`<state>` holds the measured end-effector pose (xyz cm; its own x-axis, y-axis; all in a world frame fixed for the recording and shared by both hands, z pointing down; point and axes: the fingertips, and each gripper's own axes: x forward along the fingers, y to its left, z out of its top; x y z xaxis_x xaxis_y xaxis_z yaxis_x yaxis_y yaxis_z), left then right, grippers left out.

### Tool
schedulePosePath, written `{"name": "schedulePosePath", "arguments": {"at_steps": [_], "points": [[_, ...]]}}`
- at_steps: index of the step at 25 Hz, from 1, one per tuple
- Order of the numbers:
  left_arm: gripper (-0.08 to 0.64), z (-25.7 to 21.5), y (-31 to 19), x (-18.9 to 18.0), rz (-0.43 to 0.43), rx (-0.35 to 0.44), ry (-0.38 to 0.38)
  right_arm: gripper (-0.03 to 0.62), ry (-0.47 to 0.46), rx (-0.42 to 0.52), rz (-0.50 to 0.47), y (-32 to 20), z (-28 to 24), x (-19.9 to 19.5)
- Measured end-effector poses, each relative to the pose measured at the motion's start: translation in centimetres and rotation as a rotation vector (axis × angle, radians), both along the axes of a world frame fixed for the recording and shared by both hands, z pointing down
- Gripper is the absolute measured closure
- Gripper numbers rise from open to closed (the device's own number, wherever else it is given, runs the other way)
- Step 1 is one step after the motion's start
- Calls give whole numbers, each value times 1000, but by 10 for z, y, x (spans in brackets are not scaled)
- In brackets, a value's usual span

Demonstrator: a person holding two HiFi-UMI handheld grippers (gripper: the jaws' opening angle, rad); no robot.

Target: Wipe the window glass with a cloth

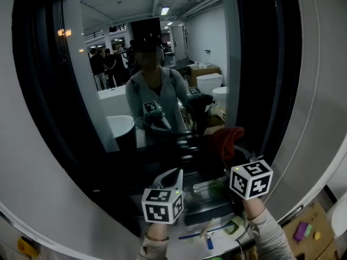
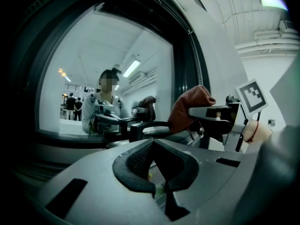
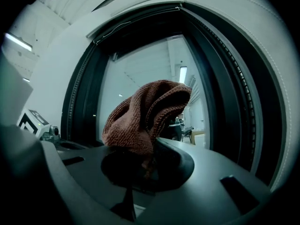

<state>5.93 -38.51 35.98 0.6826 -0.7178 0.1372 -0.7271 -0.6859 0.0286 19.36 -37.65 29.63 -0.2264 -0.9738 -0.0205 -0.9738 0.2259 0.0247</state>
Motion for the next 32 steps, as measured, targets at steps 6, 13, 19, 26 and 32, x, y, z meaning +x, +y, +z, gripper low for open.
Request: {"name": "schedulePosePath", "arguments": {"at_steps": [6,13,19,26,32], "points": [[555,11,19,-21,-32,-8,13,549,-15,-12,-51,33,31,-32],[555,33,38,-42,-56,-44,6,549,-35,-87,-86,54,78,-58],[555,48,51,-49,-58,-60,2,549,-39,-83,-117,68,86,-76],[555,53,60,-54,-60,-64,0,549,-17,-41,-118,86,79,-88],[555,56,59,-62,-76,-65,-1,549,-35,-58,-130,86,87,-90]]}}
